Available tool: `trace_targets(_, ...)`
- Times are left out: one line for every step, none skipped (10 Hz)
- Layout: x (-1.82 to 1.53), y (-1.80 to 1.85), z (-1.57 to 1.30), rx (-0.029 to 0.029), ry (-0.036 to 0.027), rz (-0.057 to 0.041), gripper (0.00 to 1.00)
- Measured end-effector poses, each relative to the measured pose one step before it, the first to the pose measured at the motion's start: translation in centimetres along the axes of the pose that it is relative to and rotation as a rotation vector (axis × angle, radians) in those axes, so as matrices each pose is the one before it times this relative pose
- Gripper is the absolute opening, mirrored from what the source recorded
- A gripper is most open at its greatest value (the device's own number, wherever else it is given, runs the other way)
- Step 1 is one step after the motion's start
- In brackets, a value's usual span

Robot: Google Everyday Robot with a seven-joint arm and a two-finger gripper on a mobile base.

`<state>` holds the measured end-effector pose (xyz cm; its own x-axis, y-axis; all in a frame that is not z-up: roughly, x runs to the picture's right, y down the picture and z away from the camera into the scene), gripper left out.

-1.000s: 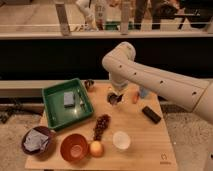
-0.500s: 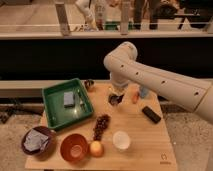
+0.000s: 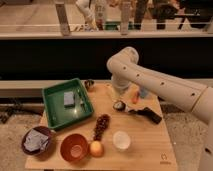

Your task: Place brush in table surface

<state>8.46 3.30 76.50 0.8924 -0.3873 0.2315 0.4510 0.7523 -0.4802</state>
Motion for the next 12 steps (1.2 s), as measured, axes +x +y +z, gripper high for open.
trace_targets(-0.059, 0.114, 0.321, -0.00559, -0.00673, 0.00055, 0.02)
trace_targets(-0.059, 0.137, 0.403, -0.00687, -0.01128, 0.00295, 0.1)
trace_targets(-0.012, 0.12, 0.379, -0.00569, -0.00993, 0.00199, 0.2)
trace_targets(0.067, 0.087, 0.239, -0.00326, -0.00708, 0.0016, 0.28)
trace_targets(0.132, 0.177, 0.459, -0.0058, -0.01332, 0.00319, 0.43)
trace_targets(0.074, 0.089, 0.288, -0.00336, -0.01133, 0.00201, 0.5)
trace_targets(0.441, 0.305, 0.628, -0.0062, -0.01254, 0.00346, 0.6)
trace_targets(0.473, 0.319, 0.586, -0.00522, -0.0161, -0.00028, 0.7)
trace_targets(0.216, 0.188, 0.547, -0.0067, -0.01292, -0.00697, 0.75)
trace_targets(0.087, 0.135, 0.514, -0.008, -0.01173, -0.01019, 0.75)
trace_targets(0.27, 0.285, 0.609, -0.01083, -0.01355, -0.01079, 0.75)
trace_targets(0.24, 0.237, 0.148, -0.00668, -0.00859, -0.00305, 0.75)
